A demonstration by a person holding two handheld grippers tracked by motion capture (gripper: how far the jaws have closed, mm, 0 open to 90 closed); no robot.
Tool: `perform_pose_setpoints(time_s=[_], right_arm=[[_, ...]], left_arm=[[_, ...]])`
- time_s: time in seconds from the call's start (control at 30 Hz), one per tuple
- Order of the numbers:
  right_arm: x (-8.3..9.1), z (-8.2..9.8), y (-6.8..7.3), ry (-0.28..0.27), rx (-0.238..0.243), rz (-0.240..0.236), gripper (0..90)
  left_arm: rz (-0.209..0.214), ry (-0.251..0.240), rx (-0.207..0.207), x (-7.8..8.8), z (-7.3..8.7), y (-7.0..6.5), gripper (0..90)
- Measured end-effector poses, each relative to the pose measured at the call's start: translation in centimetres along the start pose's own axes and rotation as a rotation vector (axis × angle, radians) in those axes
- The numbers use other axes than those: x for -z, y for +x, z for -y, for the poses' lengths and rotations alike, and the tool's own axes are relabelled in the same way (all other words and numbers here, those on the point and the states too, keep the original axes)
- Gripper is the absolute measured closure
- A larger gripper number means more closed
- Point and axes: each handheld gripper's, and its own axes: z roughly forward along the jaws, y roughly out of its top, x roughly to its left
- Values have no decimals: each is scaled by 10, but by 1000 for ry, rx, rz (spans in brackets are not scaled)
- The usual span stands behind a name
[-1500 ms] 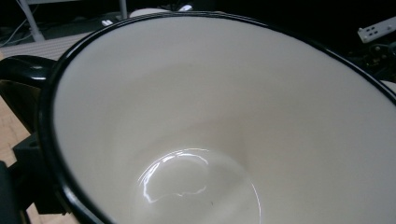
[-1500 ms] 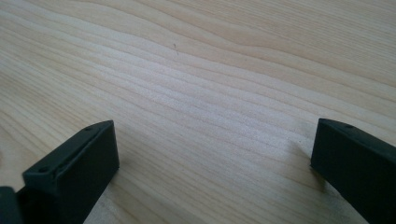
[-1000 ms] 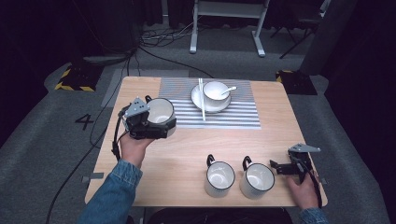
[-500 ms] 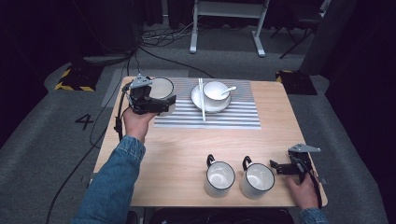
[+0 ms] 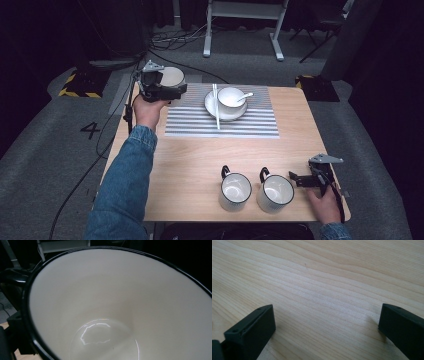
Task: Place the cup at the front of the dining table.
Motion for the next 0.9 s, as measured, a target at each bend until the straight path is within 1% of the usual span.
perform_pose_setpoints(time_s=[0.03, 0.07, 0.1, 0.13, 0.17, 0.2, 0.23, 0.27, 0.37, 0.4, 0.43, 0.47, 0.53, 0.57, 0.6, 0.63, 0.67, 0.73, 0.77, 0.83, 0.87, 0.9], right_arm=[[0, 0, 0, 0, 0, 0, 10], [0, 0, 0, 0, 0, 0, 10], [0, 0, 0, 0, 0, 0, 10], [0, 0, 0, 0, 0, 0, 10], [0, 0, 0, 0, 0, 0, 10], [0, 0, 0, 0, 0, 0, 10], [0, 0, 0, 0, 0, 0, 10], [0, 0, 0, 0, 0, 0, 10], [0, 0, 0, 0, 0, 0, 10], [0, 0, 0, 0, 0, 0, 10], [0, 0, 0, 0, 0, 0, 10], [0, 0, 0, 0, 0, 0, 10], [0, 0, 0, 0, 0, 0, 10], [0, 0, 0, 0, 0, 0, 10], [0, 0, 0, 0, 0, 0, 10], [0, 0, 0, 0, 0, 0, 10], [0, 0, 0, 0, 0, 0, 10], [0, 0, 0, 0, -1, 0, 10], [0, 0, 0, 0, -1, -1, 10], [0, 0, 0, 0, -1, 0, 10], [0, 0, 0, 0, 0, 0, 10], [0, 0, 0, 0, 0, 0, 10]], left_arm=[[-1, 12, 19, -6, -2, 5, 5], [-7, 10, 24, -10, -3, 7, 6], [-5, 10, 39, -13, -4, 9, 6], [-5, 10, 39, -13, -4, 9, 5], [-3, 14, 50, -17, -4, 11, 5], [-14, 10, 66, -24, -5, 13, 6], [-14, 10, 66, -24, -5, 13, 5], [-13, 11, 66, -28, -6, 16, 5], [-52, 25, 42, -38, -11, 20, 6], [-59, 40, 29, -42, -13, 21, 6], [-68, 45, 21, -45, -14, 23, 6], [-58, 48, 33, -48, -14, 24, 6], [-57, 54, 42, -54, -14, 25, 6], [-66, 59, 38, -57, -13, 26, 6], [-72, 68, 49, -66, -10, 29, 7], [-72, 68, 49, -66, -10, 29, 7], [-72, 68, 64, -68, -9, 29, 7], [-84, 87, 92, -75, -6, 30, 7], [-95, 86, 111, -81, -3, 29, 7], [-97, 91, 105, -83, -1, 29, 7], [-84, 82, 130, -89, 2, 27, 7], [-84, 82, 130, -89, 2, 27, 8]])
